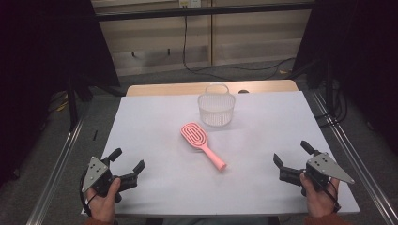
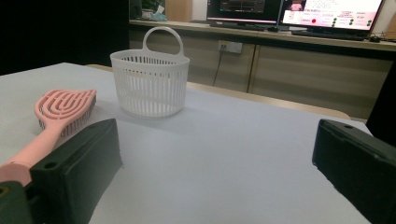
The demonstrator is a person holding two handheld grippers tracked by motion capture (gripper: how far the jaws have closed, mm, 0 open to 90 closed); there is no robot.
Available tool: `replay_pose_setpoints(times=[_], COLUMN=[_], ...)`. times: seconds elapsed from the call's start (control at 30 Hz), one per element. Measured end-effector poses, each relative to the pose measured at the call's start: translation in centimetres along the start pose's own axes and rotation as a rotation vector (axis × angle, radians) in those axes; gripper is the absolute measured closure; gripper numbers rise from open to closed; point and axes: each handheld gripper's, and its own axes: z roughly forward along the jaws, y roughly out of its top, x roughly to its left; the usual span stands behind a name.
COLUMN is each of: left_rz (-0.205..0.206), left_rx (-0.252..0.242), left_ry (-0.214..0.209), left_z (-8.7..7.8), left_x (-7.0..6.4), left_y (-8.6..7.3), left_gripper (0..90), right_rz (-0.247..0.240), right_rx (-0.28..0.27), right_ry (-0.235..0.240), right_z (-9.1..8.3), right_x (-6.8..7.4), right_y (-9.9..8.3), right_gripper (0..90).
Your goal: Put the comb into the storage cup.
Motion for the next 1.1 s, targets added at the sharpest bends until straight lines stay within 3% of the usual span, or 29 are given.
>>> replay_pose_setpoints(times=[0.43, 0.5, 0.6, 0.83, 0.97, 1.0, 1.1], left_rz=[-0.010, -0.035, -0.034, -0.011, 0.025, 0.047, 0.036], left_rx=[0.018, 0.007, 0.005, 0.041, 0.050, 0.069, 0.081], left_ry=[-0.014, -0.024, -0.029, -0.081, -0.074, -0.088, -0.090], left_z=[0.4, 0.7, 0.9, 1.7, 2.4, 2.7, 3.2], left_x=[0.1, 0.0, -0.1, -0.5, -0.8, -0.8, -0.9], left_y=[0.0, 0.2, 0.3, 0.9, 1.2, 1.3, 1.3], left_gripper=[2.9, 2.3, 2.0, 2.5, 3.5, 4.8, 4.8], right_rz=[0.008, 0.008, 0.012, 0.009, 0.009, 0.009, 0.007], right_rx=[0.001, 0.003, 0.003, 0.001, 0.004, 0.004, 0.003], right_ry=[0.016, 0.016, 0.016, 0.017, 0.016, 0.017, 0.019], right_z=[0.4, 0.4, 0.5, 0.3, 0.3, 0.3, 0.3], right_x=[-0.1, -0.1, -0.1, -0.1, -0.1, -0.1, -0.1], right_y=[-0.1, -0.1, -0.1, -0.1, -0.2, -0.2, -0.2], right_gripper=[0.3, 0.3, 0.3, 0.0, 0.0, 0.0, 0.0])
